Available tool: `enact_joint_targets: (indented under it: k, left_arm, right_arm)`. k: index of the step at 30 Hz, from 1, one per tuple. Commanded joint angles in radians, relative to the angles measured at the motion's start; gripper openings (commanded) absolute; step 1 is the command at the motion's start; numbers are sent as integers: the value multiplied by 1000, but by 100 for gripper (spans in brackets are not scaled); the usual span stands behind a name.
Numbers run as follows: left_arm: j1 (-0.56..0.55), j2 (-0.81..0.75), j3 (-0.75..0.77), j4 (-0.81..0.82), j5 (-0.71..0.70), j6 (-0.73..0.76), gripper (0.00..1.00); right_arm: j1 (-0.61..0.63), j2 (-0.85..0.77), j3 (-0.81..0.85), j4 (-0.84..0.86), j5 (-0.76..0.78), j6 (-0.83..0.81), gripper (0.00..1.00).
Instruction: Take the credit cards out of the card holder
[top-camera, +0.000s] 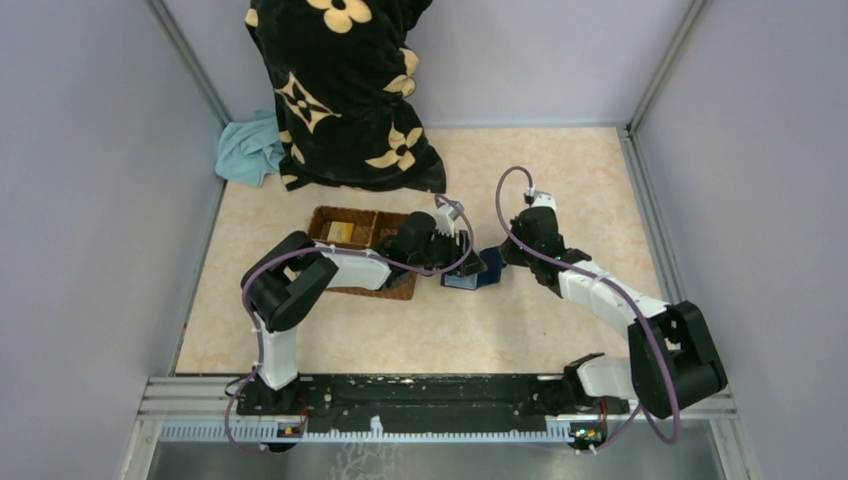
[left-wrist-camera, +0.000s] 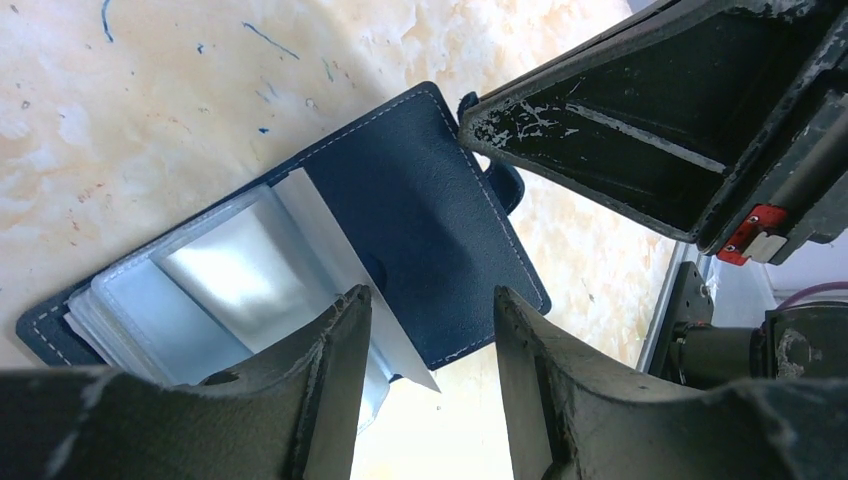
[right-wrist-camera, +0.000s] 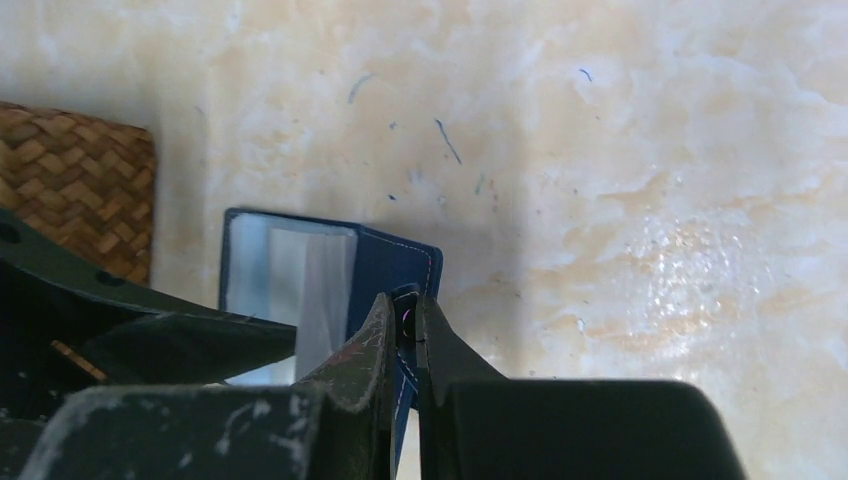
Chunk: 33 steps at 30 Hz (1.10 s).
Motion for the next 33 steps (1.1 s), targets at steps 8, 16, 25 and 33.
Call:
enact_joint_targets:
  k: [8, 16, 25, 33]
  left_arm:
    - [-7, 48, 27, 26, 36, -9, 55]
    - [-23, 71, 41, 39, 49, -21, 55]
    - [-70, 96, 32, 81, 54, -49, 55]
    - [-79, 128, 69, 75, 74, -51, 55]
  right_arm:
    - [-9, -7, -16, -13, 43, 15, 50]
    - [-8, -124, -16, -34, 98, -6, 48]
    - [-7, -177, -65, 36, 40, -10, 31]
    - [3, -234, -69, 39, 72, -47, 3]
